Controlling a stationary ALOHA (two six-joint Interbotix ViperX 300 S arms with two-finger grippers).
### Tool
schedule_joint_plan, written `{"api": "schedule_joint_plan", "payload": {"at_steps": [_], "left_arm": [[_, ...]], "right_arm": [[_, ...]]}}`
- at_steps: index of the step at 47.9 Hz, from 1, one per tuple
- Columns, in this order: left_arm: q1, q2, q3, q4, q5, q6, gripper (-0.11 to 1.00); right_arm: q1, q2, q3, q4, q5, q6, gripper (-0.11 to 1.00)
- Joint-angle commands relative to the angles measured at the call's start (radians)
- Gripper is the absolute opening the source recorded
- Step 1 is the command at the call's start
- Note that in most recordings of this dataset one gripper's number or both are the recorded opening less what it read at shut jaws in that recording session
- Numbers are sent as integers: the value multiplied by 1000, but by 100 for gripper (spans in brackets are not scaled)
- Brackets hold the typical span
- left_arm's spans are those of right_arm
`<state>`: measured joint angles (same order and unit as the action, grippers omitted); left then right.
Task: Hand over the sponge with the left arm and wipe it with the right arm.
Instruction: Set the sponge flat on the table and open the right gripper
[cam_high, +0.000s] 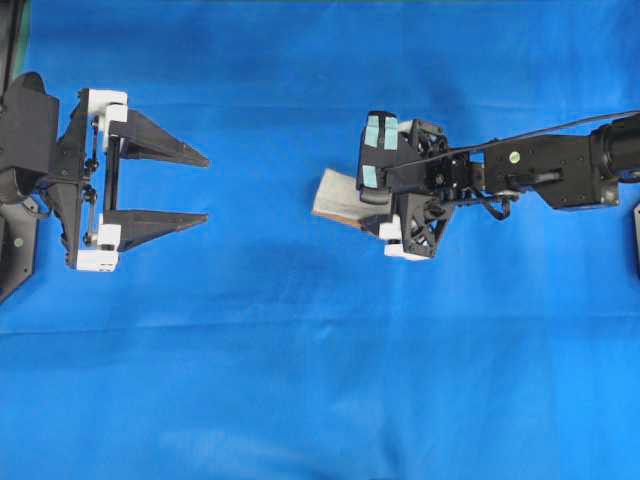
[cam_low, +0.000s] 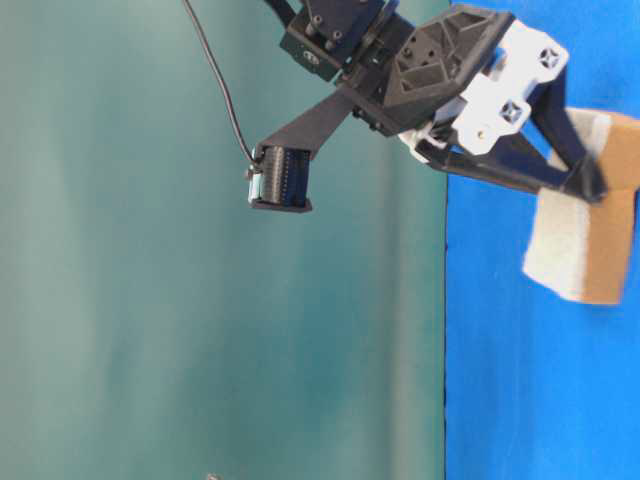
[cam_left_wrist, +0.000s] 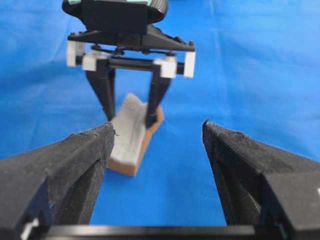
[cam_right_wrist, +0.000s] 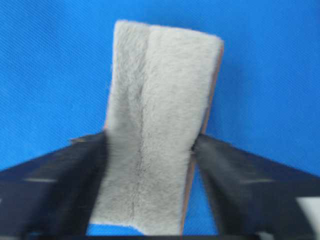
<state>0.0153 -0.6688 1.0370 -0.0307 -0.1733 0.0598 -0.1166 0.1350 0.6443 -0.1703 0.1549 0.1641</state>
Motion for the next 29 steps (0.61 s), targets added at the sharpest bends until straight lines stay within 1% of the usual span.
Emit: {"api": "schedule_joint_plan", "payload": {"at_steps": [1, 16, 29], "left_arm": [[-2, -5, -9, 0, -8, 2, 68], [0, -5, -9, 0, -8, 3, 68], [-2, -6, -9, 0, -8, 3, 68]], "right_arm": [[0, -48, -14, 0, 20, 0, 74], [14, -147, -14, 2, 32, 0, 74], [20, -275, -15, 0, 87, -3, 74]]}}
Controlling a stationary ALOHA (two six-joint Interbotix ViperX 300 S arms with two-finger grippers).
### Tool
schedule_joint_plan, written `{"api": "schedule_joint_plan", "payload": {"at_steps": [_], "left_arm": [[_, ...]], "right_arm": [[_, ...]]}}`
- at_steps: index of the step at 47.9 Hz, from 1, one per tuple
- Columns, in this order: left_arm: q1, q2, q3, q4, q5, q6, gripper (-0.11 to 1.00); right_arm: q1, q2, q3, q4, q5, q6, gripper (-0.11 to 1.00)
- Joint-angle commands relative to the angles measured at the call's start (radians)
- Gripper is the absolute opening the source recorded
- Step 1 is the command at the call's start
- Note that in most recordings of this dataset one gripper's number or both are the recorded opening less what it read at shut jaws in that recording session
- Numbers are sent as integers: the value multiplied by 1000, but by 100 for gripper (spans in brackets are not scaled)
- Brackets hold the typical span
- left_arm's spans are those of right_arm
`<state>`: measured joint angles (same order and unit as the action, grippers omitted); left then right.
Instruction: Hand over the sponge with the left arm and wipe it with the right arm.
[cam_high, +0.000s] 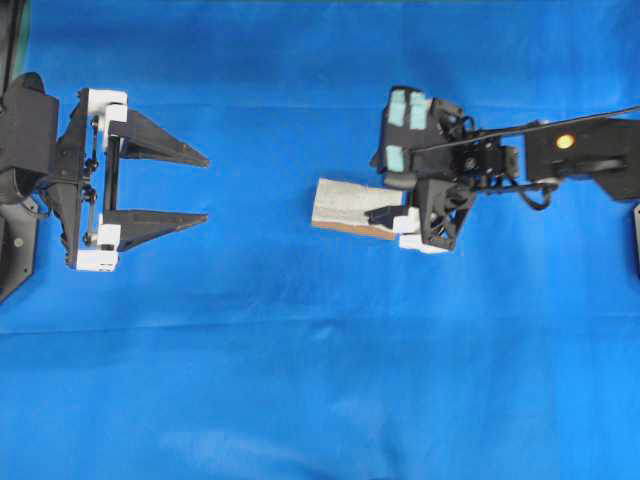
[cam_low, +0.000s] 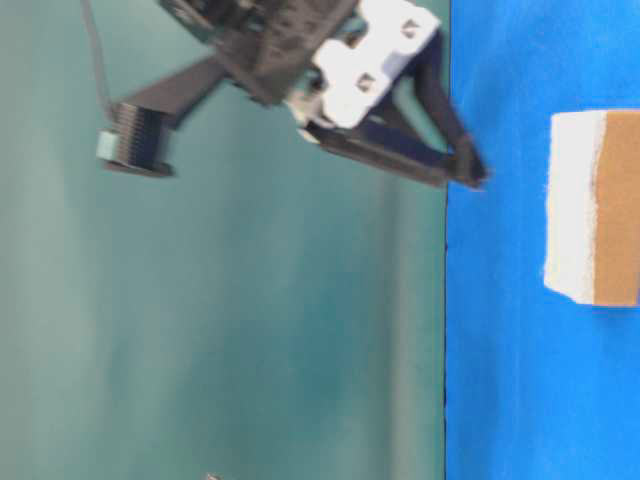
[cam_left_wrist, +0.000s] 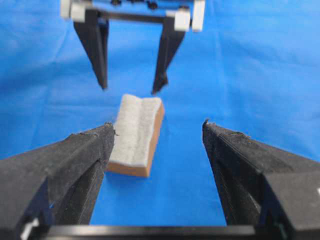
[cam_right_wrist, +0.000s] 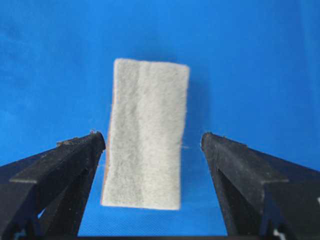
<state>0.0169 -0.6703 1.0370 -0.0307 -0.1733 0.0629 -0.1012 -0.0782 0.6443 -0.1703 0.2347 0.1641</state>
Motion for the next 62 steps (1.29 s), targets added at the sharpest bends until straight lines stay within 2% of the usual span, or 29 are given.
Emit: {"api": "schedule_joint_plan", "payload": {"at_steps": [1, 20, 44, 52, 62], "left_arm": [[-3, -5, -9, 0, -8, 0, 68], [-3, -5, -8, 0, -6, 0, 68], [-3, -6, -9, 2, -5, -12, 68], [-3, -64, -2, 2, 18, -9, 68], [-3, -193, 14, 2, 112, -9, 68]], "right_arm": [[6, -74, -14, 0, 12, -3, 74], [20, -245, 31, 0, 17, 0, 74], [25, -267, 43, 3, 9, 2, 74], [28, -351, 60, 3, 37, 2, 74], [28, -522, 127, 3, 57, 2, 74]]}}
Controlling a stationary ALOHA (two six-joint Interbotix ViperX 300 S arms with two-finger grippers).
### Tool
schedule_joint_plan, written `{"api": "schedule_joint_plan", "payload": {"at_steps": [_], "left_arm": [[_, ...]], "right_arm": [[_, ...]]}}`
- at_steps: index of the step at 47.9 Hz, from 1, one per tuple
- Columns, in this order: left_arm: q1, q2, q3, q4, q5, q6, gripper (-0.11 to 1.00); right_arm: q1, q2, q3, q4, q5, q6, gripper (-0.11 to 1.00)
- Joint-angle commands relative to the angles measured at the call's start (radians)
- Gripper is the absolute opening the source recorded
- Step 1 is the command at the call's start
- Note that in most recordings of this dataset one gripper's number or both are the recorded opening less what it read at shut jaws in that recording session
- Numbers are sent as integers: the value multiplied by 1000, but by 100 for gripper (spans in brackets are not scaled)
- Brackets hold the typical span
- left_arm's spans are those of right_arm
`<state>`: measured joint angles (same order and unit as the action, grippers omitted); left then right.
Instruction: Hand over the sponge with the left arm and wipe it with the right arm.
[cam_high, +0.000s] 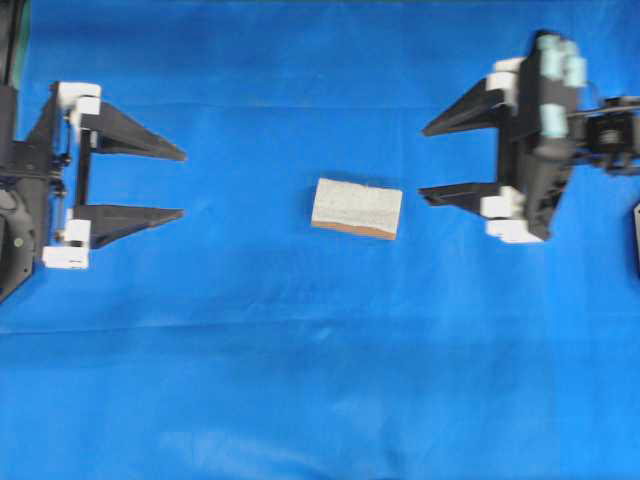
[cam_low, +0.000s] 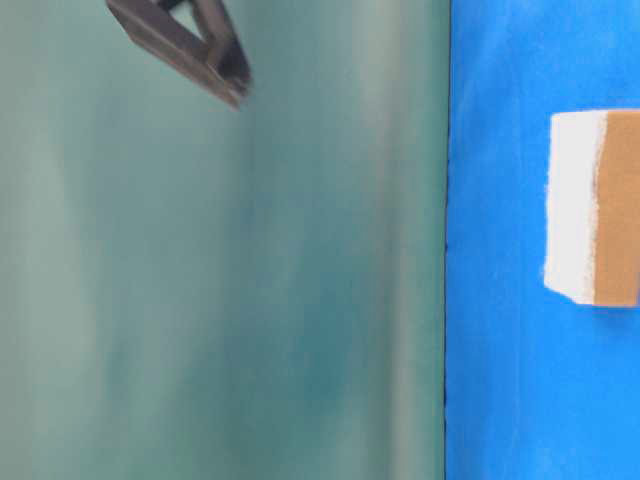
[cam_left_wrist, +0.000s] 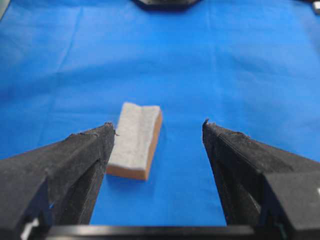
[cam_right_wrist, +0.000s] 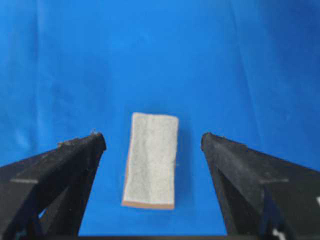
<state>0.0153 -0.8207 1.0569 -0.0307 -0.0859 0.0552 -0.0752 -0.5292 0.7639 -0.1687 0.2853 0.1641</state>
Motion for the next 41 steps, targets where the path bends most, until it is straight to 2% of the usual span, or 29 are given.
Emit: {"api": "schedule_joint_plan", "payload": {"at_steps": [1, 10, 16, 22, 30, 35, 41], "left_arm": [[-2, -55, -5, 2, 37, -2, 68], [-2, -183, 3, 0, 179, 8, 68], [-2, -270, 35, 2, 233, 9, 68], [-2, -359, 86, 0, 249, 9, 68], [-2, -471, 163, 0, 264, 8, 68], [-2, -506, 202, 0, 262, 2, 68], [-2, -529, 235, 0, 261, -6, 68]], "right_arm": [[2, -89, 14, 2, 11, 2, 74], [2, -273, 89, 2, 55, 0, 74], [2, -390, 163, 2, 67, 0, 74], [3, -525, 262, 3, 77, 2, 74], [3, -672, 396, 29, 72, 2, 74], [2, -729, 462, 57, 57, 2, 74], [3, -752, 486, 92, 11, 2, 73]]}}
